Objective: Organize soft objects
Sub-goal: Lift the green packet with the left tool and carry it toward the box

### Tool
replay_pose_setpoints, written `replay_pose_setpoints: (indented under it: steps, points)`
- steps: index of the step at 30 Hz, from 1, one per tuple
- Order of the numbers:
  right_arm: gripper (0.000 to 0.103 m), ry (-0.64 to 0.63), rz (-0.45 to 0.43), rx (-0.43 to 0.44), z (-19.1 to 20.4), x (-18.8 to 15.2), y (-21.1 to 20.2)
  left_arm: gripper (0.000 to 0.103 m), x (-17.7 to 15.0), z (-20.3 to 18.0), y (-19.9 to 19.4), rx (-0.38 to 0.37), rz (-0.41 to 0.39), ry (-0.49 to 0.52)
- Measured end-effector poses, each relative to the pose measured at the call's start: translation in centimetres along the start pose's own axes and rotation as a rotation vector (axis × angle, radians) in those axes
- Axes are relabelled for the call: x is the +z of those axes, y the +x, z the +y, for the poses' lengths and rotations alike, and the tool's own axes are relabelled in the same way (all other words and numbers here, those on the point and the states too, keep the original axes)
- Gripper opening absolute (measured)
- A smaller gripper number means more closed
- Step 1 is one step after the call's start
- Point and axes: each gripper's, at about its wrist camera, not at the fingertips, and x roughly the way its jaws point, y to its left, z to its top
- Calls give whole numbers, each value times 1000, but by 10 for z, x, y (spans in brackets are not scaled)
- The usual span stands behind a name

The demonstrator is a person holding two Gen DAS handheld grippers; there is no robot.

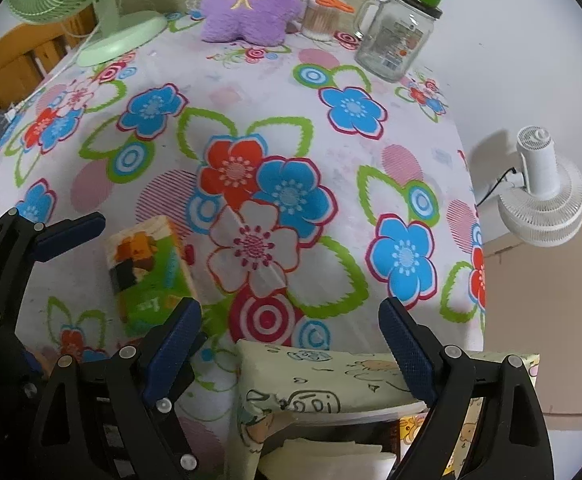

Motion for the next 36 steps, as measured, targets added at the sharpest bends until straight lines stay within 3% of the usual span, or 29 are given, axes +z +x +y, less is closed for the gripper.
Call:
replay_pose_setpoints:
  steps: [2,6,9,21,36]
  points:
    - [92,4,2,-7,-2,0,3,91,0,-1,8,44,8,4]
    - [92,4,14,-38,-1,2,10,72,0,2,11,25,5,-8]
    - [92,15,11,-6,-3,3,11,67,0,3,8,22,8,-5]
    - [92,45,-53,79,5,-2,-9,66,-9,8,-36,102,-41,-38]
    - [92,63,-218,123,18,-36,-74,66,-29,-10,-110,163,-142,-66]
